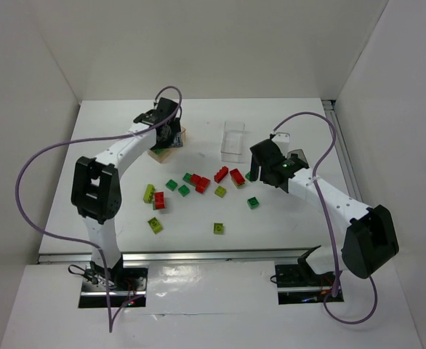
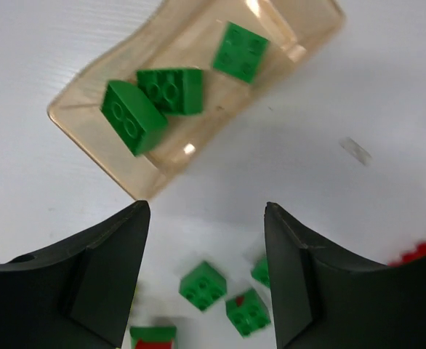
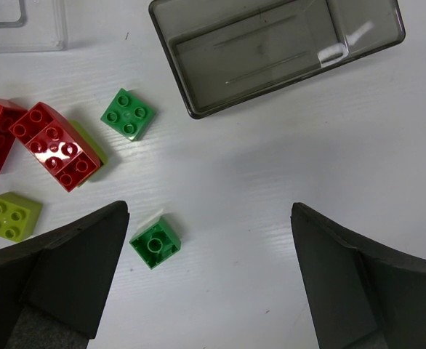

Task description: Sort the legos into containers by color

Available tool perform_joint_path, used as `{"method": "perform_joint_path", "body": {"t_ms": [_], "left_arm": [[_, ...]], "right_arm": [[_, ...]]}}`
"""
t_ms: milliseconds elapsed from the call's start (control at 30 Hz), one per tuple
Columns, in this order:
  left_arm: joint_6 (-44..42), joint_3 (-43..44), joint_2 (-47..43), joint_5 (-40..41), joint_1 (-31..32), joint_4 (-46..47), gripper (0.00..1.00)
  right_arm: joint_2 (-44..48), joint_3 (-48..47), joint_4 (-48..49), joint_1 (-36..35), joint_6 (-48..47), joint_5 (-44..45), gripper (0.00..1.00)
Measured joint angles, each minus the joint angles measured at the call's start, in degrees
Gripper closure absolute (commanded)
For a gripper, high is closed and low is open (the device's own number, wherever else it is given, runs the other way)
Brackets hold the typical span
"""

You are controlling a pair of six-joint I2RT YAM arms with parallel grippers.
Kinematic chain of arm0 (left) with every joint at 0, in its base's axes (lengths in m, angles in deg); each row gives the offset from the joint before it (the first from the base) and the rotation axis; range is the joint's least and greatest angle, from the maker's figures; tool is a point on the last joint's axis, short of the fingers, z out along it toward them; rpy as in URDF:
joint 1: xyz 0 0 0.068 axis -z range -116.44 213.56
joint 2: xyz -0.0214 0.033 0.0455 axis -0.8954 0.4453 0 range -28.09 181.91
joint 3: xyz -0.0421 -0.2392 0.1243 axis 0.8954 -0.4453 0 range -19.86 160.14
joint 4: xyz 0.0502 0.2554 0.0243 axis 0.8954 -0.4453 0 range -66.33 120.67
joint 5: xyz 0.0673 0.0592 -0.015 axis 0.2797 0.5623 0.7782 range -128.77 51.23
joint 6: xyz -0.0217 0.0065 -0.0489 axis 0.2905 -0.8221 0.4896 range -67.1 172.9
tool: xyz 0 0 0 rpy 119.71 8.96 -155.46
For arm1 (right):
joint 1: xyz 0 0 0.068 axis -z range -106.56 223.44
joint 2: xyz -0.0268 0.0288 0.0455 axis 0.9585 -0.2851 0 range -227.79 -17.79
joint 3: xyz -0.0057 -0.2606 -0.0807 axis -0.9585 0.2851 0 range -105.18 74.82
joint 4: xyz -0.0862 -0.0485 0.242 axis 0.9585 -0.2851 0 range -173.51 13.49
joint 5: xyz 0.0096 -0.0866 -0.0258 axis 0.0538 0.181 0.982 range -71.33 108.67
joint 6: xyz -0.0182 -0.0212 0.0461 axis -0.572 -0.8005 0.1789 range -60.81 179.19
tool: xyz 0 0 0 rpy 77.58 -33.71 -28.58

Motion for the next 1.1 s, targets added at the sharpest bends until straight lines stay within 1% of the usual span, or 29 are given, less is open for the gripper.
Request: {"method": "perform_joint_path", "body": {"t_ms": [133,200,233,267,367,467,533,667,900,1067,1100], "left_arm": [[0.5,-6.4,-8.0,-1.7,3.7,1.2,0.29],[2.8,-11.2,-11.0,-2.0,4.9,2.1,0.26],[4.4,-13.9,-12.2,-2.1,5.1,2.1,0.26],[6.3,-16.9,-13.1,-2.2,5.1,2.3,0.23],[12.4,-25.5,-14.7,-2.4,4.8,2.0,0.23],[17.7,-30.7,-14.7,-2.7,4.5,1.2,0.23],[19.8,-31.2,-14.7,-2.8,4.5,0.8,0.26],[22.5,-30.0,-13.3,-3.1,4.9,2.3,0.27],[23.1,-28.9,-9.9,-3.6,7.0,4.5,0.26],[24.4,-27.6,-8.1,-3.5,7.0,4.6,0.26],[24.5,-27.4,-7.8,-3.5,6.9,4.5,0.28]], "right_arm": [[0.1,0.0,0.0,0.0,0.0,0.0,0.0],[0.3,0.3,0.1,0.0,0.0,0.0,0.0],[0.5,0.6,0.1,0.0,0.1,-0.1,0.0],[0.5,0.8,0.1,-0.1,0.1,0.0,0.0],[0.6,1.2,0.1,-0.4,0.1,-0.2,0.0],[0.7,1.4,0.2,-0.7,0.2,-0.3,0.0],[0.7,1.4,0.2,-0.8,0.2,-0.3,0.0],[0.7,1.4,0.2,-1.1,0.2,-0.4,0.0],[1.1,1.4,0.2,-1.1,0.2,-0.4,0.0],[1.3,1.6,0.2,-1.1,0.2,-0.4,0.0],[1.3,1.7,0.2,-1.1,0.2,-0.5,0.0]]}}
